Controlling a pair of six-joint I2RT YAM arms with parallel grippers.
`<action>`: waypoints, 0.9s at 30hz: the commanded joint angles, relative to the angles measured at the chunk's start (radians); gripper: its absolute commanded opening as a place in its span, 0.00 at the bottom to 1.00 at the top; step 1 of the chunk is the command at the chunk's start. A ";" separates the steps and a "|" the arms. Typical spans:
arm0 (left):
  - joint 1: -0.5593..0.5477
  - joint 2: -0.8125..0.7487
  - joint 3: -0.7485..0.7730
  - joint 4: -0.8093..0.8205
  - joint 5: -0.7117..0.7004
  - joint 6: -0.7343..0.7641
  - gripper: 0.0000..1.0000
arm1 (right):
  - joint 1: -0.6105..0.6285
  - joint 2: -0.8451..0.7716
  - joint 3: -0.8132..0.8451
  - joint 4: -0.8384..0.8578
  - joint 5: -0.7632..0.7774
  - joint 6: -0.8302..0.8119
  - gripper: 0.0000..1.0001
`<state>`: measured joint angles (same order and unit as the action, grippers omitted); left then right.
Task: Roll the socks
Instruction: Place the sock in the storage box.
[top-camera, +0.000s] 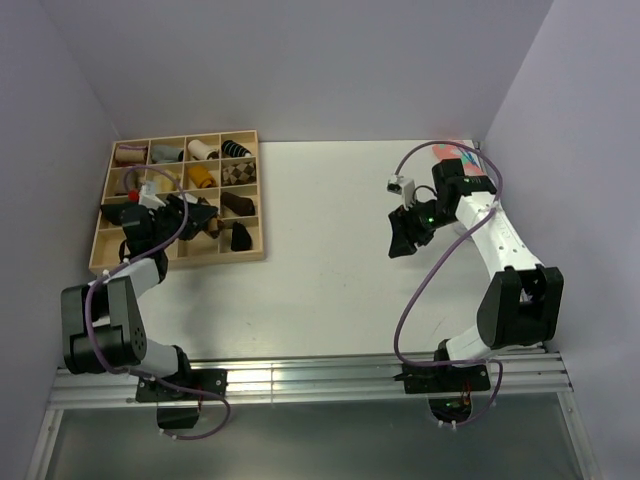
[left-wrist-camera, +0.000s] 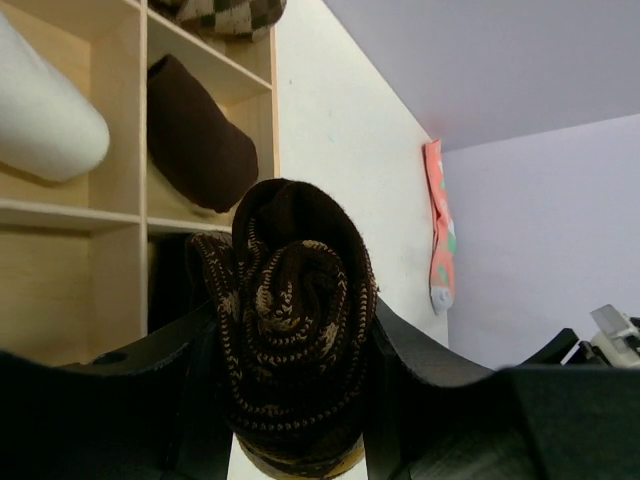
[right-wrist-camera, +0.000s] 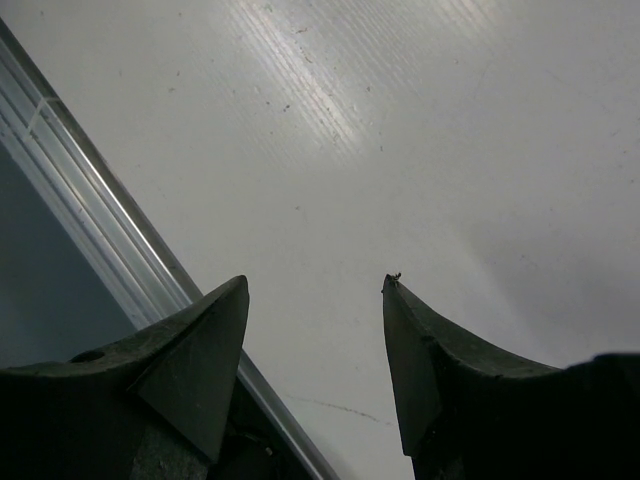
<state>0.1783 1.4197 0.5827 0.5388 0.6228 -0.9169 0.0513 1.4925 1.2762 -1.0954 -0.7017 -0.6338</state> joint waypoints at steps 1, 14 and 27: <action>0.068 0.036 0.019 0.150 0.139 0.043 0.00 | -0.008 -0.012 -0.027 0.015 -0.015 -0.044 0.63; 0.132 0.323 0.017 0.220 0.197 0.018 0.00 | -0.008 -0.034 -0.058 0.020 0.001 -0.072 0.63; 0.130 0.323 0.137 -0.285 -0.131 0.202 0.00 | -0.010 -0.032 -0.066 0.011 0.002 -0.095 0.63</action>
<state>0.2951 1.7481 0.6895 0.4362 0.6807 -0.8017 0.0494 1.4914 1.2171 -1.0882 -0.6964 -0.7082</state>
